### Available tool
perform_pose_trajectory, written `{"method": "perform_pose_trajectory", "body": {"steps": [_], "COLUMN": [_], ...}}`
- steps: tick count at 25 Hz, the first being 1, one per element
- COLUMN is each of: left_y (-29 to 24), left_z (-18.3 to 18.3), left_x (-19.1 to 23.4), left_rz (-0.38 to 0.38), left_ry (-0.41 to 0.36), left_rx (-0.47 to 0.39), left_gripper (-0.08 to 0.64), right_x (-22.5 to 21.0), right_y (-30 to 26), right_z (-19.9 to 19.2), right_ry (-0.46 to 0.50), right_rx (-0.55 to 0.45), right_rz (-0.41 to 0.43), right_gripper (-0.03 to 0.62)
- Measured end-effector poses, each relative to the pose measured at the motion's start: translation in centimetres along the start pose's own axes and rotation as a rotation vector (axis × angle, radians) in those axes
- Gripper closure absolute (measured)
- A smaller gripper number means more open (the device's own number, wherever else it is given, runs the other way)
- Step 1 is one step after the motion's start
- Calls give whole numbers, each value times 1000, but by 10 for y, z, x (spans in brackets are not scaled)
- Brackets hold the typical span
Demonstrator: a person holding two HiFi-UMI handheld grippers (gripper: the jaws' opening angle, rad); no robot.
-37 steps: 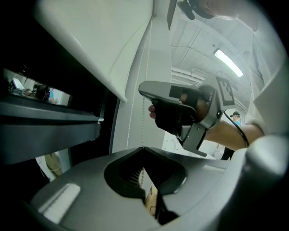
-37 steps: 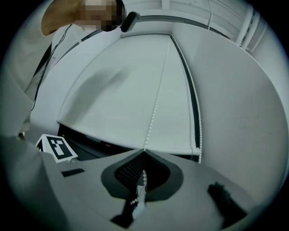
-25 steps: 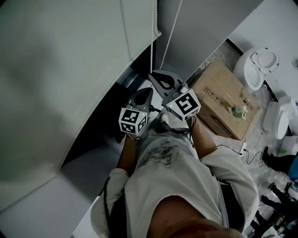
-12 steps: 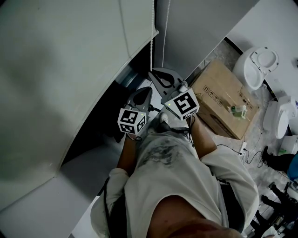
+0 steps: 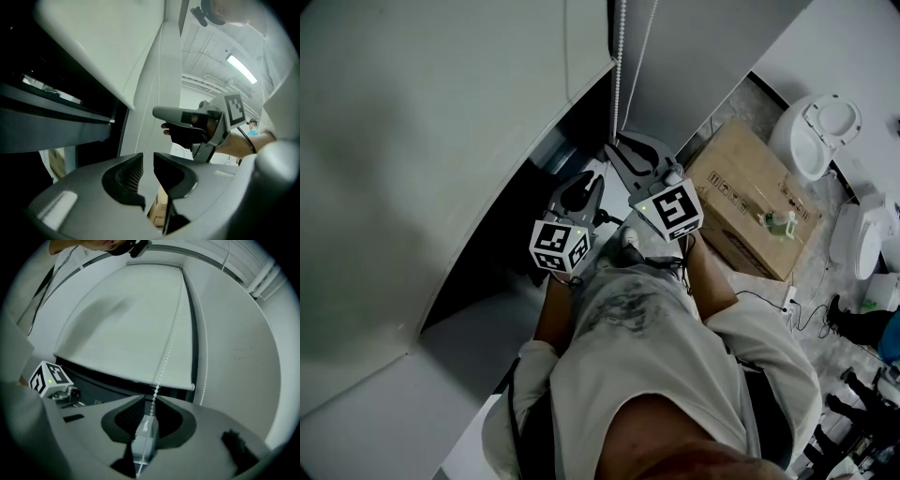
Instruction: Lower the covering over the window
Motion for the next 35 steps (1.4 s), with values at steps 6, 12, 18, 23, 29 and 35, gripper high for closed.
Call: {"method": "perform_pose_trajectory", "body": {"steps": [6, 12, 18, 23, 29, 35], "left_y": [8, 13, 26, 37, 38, 42], "left_z": [18, 44, 79, 100, 95, 98], "left_x": [-1, -4, -9, -15, -15, -14], "left_rz": [-5, -15, -24, -27, -34, -43], "left_ry": [-5, -23, -73, -97, -84, -86], "left_rx": [-45, -99, -173, -223, -221, -226], "left_gripper": [482, 499, 554, 554, 554, 554], "right_x": [-6, 1, 8, 11, 16, 21], "right_y": [12, 26, 38, 49, 49, 48], "right_z": [-11, -14, 21, 39, 24, 25], "right_ry": [-12, -62, -51, -69, -115, -118], "right_rx": [41, 23, -55, -82, -42, -31], "right_rz": [-48, -56, -44, -19, -6, -10], "right_gripper": [502, 502, 574, 575, 577, 577]}}
Point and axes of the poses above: the fingertips, and each gripper's own axes: y backward along the fingers, x to its left, z out of its top, the point moved 5 cm from there along y, backward along the fingers, and after that the axes turned 1 degree about -z, right-handed, at the moved point
